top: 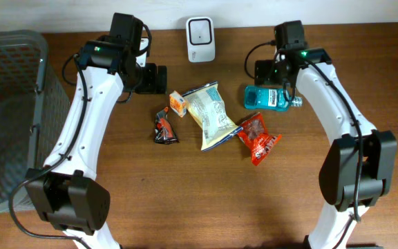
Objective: Scan the item barcode
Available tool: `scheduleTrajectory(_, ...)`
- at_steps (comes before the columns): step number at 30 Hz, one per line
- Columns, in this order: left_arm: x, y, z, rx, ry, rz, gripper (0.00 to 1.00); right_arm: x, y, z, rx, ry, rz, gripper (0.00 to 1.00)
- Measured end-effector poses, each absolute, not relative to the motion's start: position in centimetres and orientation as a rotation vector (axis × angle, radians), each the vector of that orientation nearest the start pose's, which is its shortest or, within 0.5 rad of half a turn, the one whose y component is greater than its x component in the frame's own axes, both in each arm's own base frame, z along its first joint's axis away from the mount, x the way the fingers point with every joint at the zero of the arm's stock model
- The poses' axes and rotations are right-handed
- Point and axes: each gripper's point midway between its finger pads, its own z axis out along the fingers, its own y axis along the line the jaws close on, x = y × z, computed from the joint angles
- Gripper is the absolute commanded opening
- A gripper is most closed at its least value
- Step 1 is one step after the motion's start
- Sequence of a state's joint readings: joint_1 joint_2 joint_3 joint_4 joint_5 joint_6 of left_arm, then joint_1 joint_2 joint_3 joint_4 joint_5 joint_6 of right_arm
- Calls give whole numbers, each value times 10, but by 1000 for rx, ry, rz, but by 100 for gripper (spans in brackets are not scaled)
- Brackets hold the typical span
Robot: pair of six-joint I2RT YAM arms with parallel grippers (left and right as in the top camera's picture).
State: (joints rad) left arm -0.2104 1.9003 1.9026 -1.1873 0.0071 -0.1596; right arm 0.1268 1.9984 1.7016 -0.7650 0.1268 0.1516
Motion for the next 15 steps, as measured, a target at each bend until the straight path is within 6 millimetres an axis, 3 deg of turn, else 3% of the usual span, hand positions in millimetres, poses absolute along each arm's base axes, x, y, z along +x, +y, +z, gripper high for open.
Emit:
scheduleTrajectory(1, 433, -94, 196, 72, 2761, -109, 99, 506, 35, 130, 78, 2587, -98, 89)
scheduleTrajectory(3, 433, -94, 196, 72, 2761, -109, 99, 509, 22, 126, 92, 2584, -132, 84)
scheduleTrajectory(5, 433, -94, 196, 72, 2761, -108, 99, 510, 1, 107, 172, 2617, -156, 80)
scheduleTrajectory(8, 433, -94, 196, 72, 2761, -108, 99, 506, -41, 61, 396, 2689, -130, 78)
scheduleTrajectory(9, 433, -94, 196, 72, 2761, -108, 99, 505, -47, 56, 428, 2699, -104, 78)
scheduleTrajectory(11, 433, -94, 196, 72, 2761, -109, 99, 501, -49, 52, 464, 2717, -41, 77)
scheduleTrajectory(15, 433, -94, 196, 72, 2761, -109, 99, 480, -34, 44, 466, 2821, 14, 78)
